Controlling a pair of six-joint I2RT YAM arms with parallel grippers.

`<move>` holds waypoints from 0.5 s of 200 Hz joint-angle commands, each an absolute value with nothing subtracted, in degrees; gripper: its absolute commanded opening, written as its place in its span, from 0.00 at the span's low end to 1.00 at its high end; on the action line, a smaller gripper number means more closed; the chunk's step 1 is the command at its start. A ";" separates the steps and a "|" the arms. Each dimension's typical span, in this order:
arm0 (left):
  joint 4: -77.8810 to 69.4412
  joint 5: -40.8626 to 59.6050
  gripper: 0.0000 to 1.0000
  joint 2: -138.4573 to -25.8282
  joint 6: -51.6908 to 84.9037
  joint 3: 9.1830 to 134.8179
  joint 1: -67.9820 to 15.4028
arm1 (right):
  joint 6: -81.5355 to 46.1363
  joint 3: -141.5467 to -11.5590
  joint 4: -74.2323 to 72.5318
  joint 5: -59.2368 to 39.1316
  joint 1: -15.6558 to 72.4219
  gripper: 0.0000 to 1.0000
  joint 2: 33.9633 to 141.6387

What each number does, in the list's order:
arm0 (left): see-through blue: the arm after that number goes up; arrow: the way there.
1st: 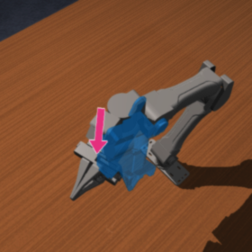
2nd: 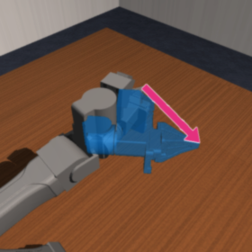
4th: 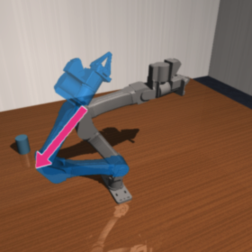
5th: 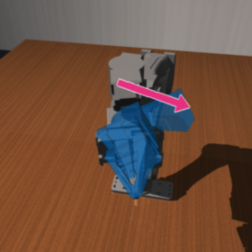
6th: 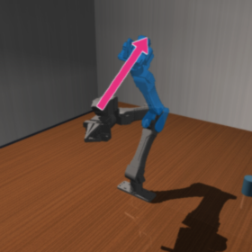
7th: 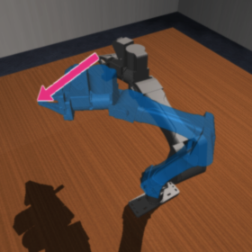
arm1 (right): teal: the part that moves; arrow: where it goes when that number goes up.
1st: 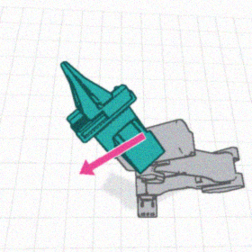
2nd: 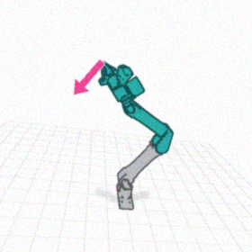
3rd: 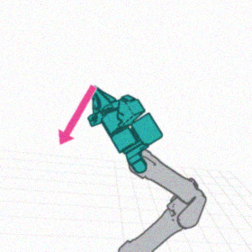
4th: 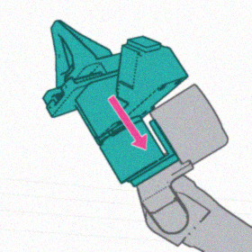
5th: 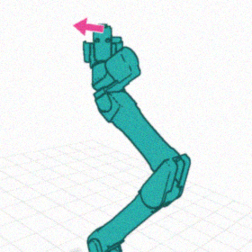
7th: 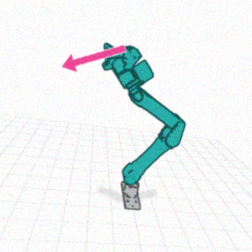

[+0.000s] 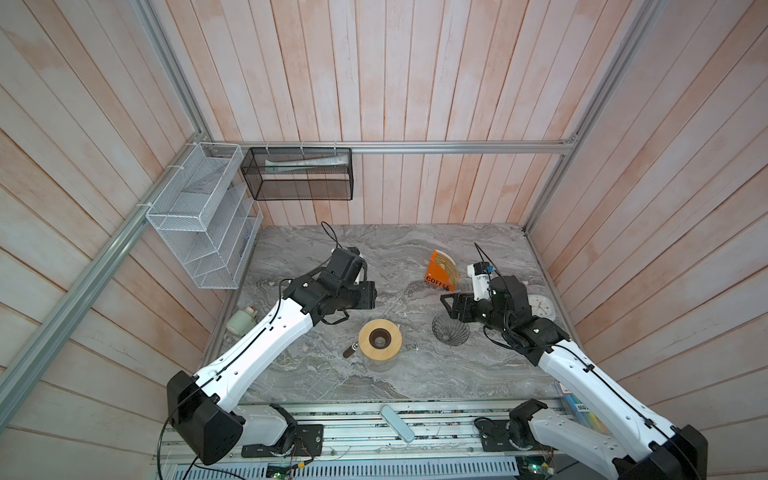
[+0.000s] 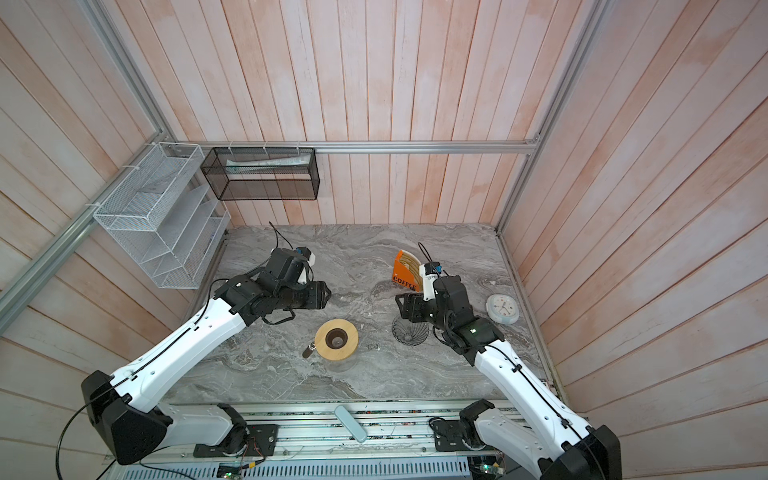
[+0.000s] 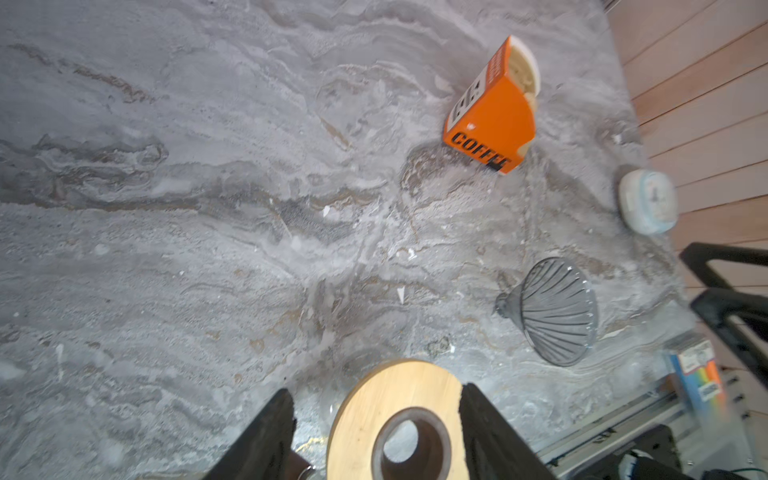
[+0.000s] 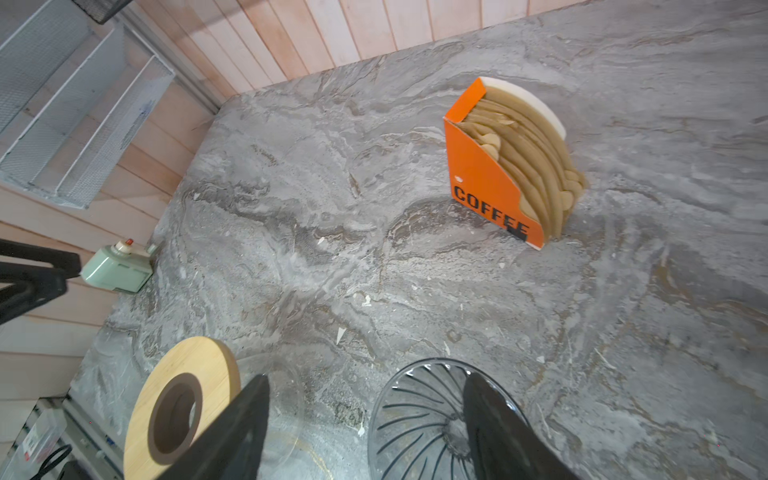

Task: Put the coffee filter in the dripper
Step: 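Open left gripper and lift it off the stand while right gripper grasps the glass dripper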

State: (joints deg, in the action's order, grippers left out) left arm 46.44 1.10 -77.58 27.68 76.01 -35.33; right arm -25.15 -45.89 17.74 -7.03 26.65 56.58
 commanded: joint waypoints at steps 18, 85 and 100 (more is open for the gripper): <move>34.83 9.94 0.65 -79.13 29.37 77.38 -33.41 | -27.28 -47.38 29.26 -2.41 24.58 0.73 56.55; 25.58 15.47 0.65 -79.00 30.96 74.02 -31.15 | -31.53 -42.44 33.79 -2.08 24.17 0.67 56.84; 25.35 15.52 0.65 -78.73 30.94 72.97 -31.03 | -31.81 -41.72 33.53 -1.60 24.19 0.65 57.62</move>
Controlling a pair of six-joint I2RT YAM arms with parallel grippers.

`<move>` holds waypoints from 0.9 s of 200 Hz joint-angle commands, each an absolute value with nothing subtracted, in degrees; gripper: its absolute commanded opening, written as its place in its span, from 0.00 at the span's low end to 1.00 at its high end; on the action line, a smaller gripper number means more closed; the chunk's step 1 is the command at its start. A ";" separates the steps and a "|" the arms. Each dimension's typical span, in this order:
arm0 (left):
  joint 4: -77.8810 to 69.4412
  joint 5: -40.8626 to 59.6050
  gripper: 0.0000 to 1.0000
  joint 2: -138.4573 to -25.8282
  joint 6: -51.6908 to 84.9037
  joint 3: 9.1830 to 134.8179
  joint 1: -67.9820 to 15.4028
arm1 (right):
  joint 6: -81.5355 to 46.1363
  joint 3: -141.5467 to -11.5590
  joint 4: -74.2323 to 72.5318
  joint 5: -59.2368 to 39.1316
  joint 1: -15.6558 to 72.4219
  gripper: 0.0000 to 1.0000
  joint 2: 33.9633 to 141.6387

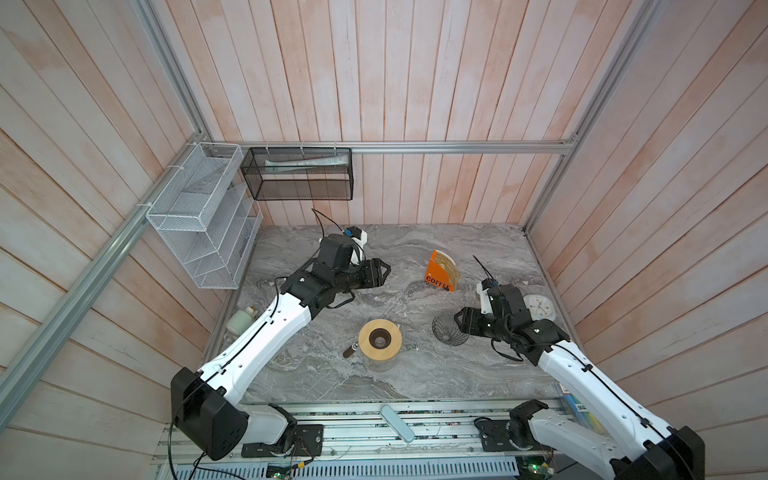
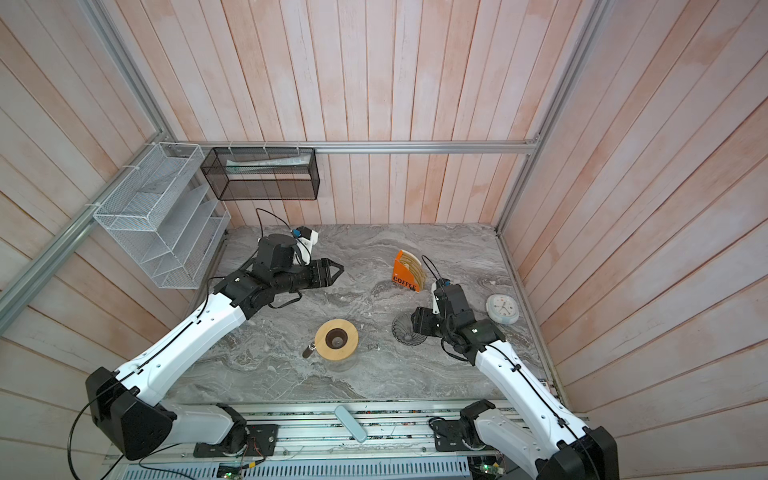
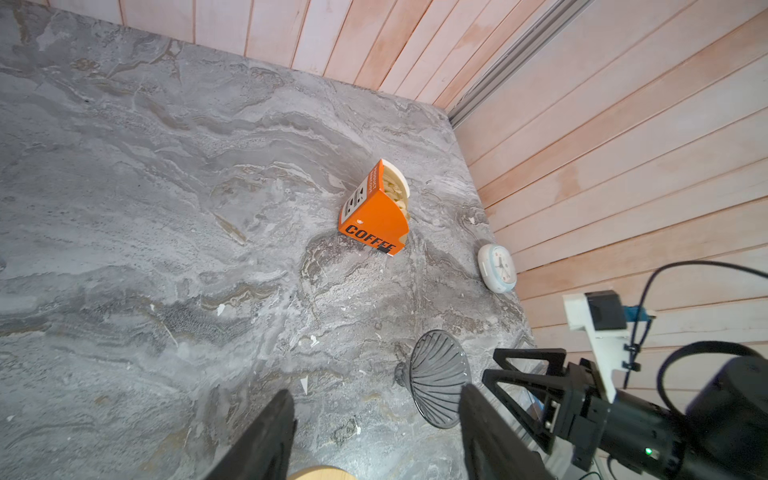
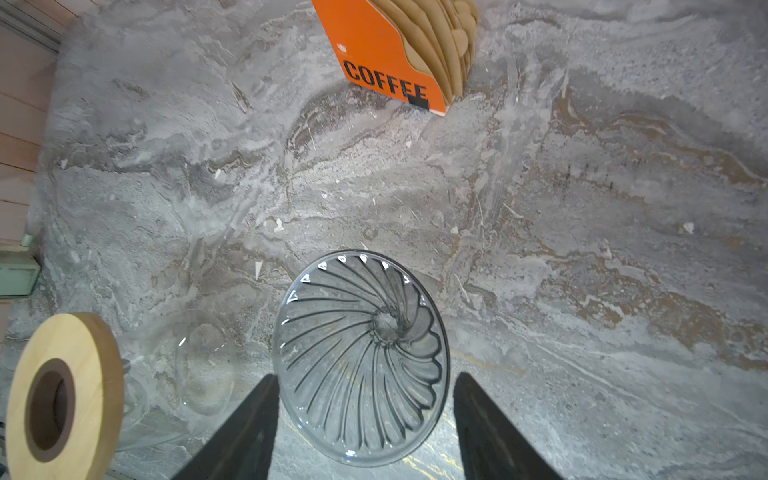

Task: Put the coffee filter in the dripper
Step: 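Open left gripper and lift it off the stand while right gripper grasps the glass dripper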

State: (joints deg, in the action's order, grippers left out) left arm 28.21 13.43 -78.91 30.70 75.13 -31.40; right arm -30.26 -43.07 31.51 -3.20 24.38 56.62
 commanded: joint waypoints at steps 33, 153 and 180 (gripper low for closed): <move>24.09 15.65 0.65 -77.63 31.72 69.94 -30.89 | -32.17 -40.04 31.43 -1.25 24.08 0.60 60.04; 24.79 15.80 0.64 -79.36 31.38 68.38 -30.85 | -31.11 -37.16 24.72 -7.09 19.16 0.30 63.26; 24.87 15.66 0.64 -79.19 31.34 68.09 -30.80 | -30.77 -37.24 23.85 -7.81 19.21 0.27 64.47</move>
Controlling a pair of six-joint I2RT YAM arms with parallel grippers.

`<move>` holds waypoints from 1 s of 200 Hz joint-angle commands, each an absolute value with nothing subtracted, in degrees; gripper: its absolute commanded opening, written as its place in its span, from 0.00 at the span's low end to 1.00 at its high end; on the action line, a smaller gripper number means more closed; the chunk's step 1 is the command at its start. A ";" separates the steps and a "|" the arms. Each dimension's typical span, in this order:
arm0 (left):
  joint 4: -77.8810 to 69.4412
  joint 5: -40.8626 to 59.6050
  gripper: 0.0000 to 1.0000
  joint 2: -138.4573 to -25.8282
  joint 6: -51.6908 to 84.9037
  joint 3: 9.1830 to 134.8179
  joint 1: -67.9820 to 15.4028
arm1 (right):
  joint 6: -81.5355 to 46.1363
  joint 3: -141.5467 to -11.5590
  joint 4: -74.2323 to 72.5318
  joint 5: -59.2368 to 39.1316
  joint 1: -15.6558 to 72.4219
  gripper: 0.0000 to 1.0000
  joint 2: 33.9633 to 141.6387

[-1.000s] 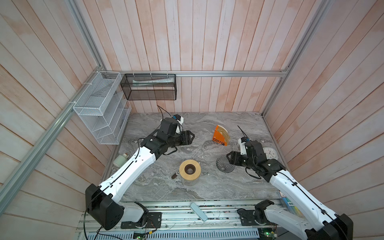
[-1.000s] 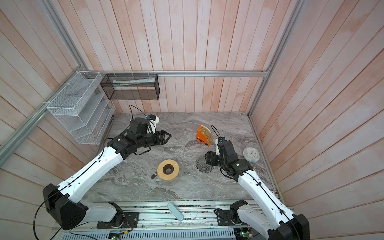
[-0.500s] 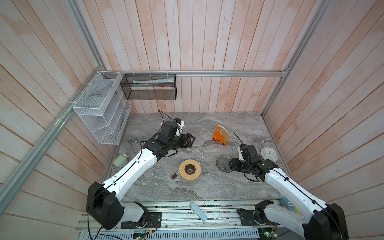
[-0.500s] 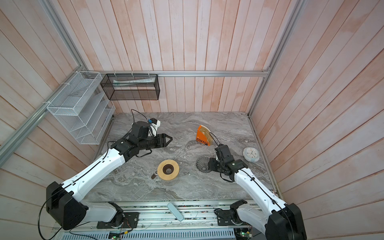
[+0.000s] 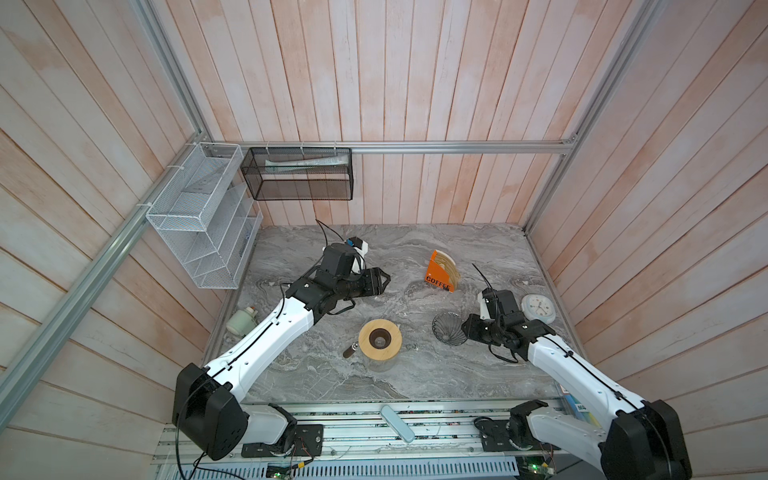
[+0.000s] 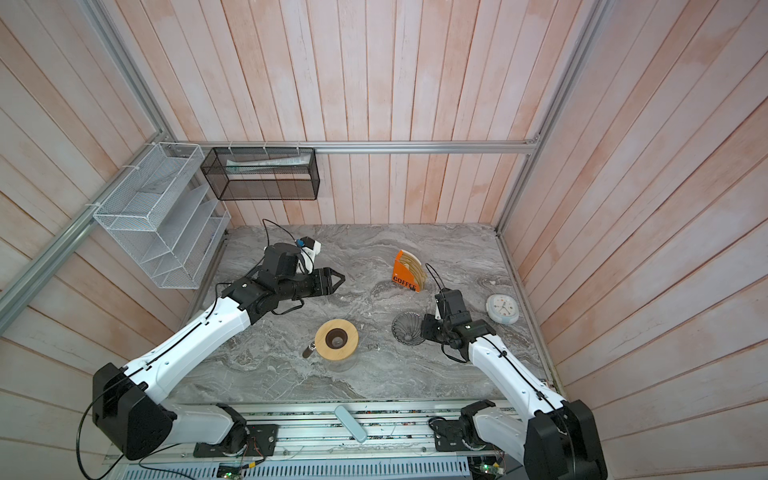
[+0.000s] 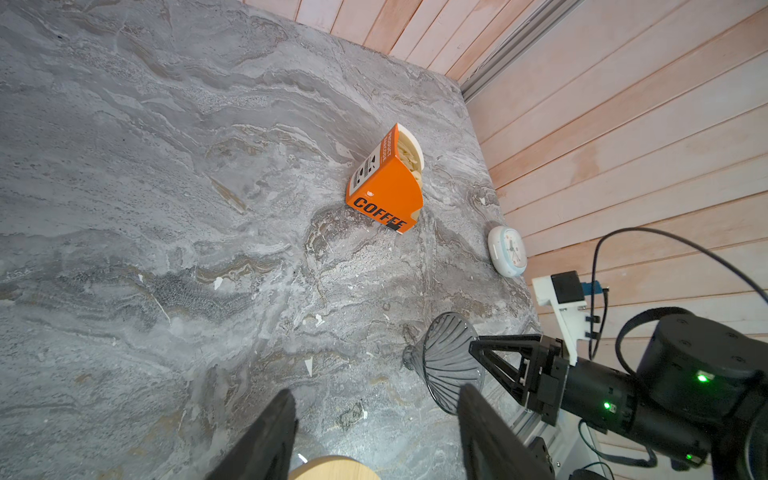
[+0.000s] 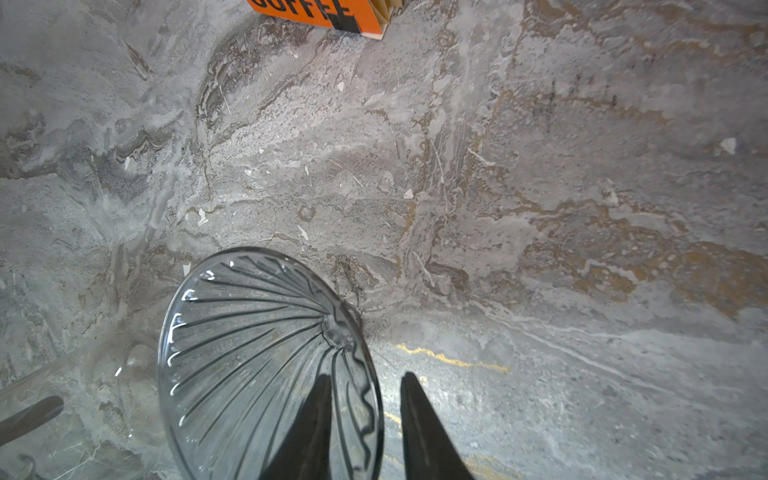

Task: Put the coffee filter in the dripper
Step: 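Open left gripper and lift it off the stand while right gripper grasps the glass dripper, then lift the glass dripper with right gripper and carry it toward the stand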

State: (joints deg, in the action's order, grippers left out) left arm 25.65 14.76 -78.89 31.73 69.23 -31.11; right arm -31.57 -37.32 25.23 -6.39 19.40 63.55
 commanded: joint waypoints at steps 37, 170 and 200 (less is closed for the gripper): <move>25.41 14.85 0.64 -78.73 31.03 67.72 -30.77 | -30.23 -37.67 23.54 -8.35 19.22 0.12 66.16; 32.85 17.77 0.61 -73.30 27.77 65.08 -30.76 | -29.54 -49.86 30.46 -12.51 19.37 0.00 63.28; 33.92 21.05 0.60 -70.87 28.38 64.03 -30.84 | -30.03 -56.35 32.50 -15.26 21.11 0.00 63.15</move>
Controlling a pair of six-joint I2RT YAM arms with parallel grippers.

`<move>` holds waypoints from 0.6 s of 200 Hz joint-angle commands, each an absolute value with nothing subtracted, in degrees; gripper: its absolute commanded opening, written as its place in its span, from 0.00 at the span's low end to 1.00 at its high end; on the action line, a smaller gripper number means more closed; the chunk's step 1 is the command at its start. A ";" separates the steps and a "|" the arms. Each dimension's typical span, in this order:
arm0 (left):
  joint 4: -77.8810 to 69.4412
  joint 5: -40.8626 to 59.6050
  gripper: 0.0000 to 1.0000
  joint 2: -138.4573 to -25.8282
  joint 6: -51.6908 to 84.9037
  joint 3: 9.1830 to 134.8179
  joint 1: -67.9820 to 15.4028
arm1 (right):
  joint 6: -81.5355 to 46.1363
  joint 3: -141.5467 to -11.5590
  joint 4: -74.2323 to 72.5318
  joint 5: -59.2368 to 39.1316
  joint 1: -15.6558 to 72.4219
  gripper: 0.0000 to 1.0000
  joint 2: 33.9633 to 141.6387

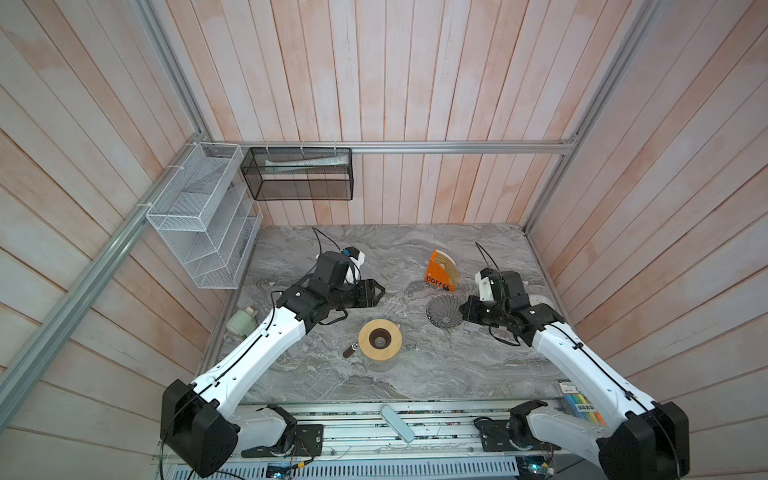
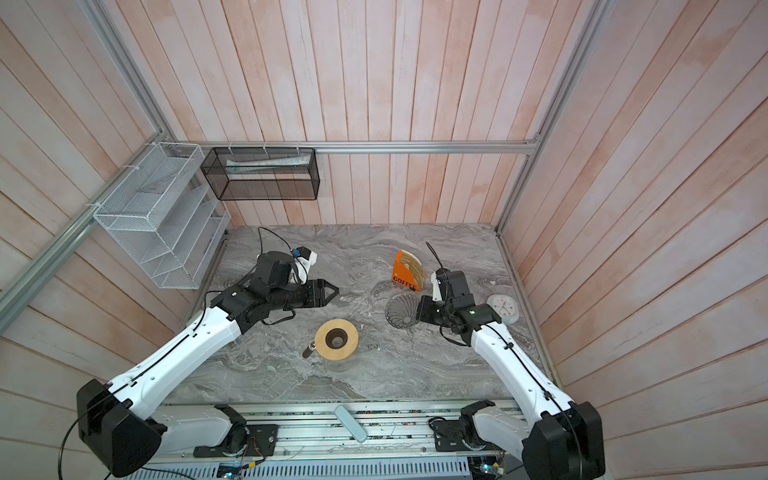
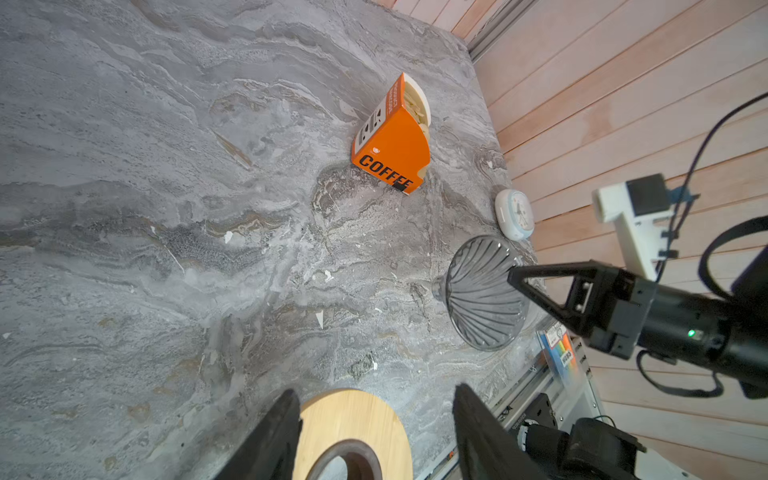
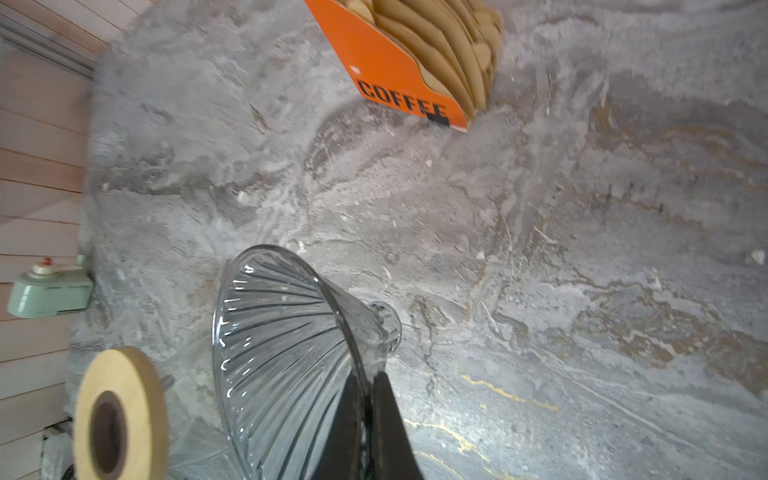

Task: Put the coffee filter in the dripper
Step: 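Lift the glass dripper with right gripper and carry it toward the stand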

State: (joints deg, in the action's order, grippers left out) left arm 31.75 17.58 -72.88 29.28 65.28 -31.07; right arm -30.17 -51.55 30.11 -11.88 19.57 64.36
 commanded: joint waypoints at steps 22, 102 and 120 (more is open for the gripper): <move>34.34 23.19 0.60 -69.10 28.62 63.42 -30.85 | -30.45 -60.90 33.05 -16.62 24.18 0.00 63.93; 39.75 24.04 0.57 -59.90 30.05 61.96 -31.03 | -34.42 -68.52 29.22 -18.47 37.84 0.00 68.21; 41.34 23.82 0.54 -57.83 30.37 61.90 -31.03 | -35.60 -67.81 27.84 -18.31 39.81 0.00 68.77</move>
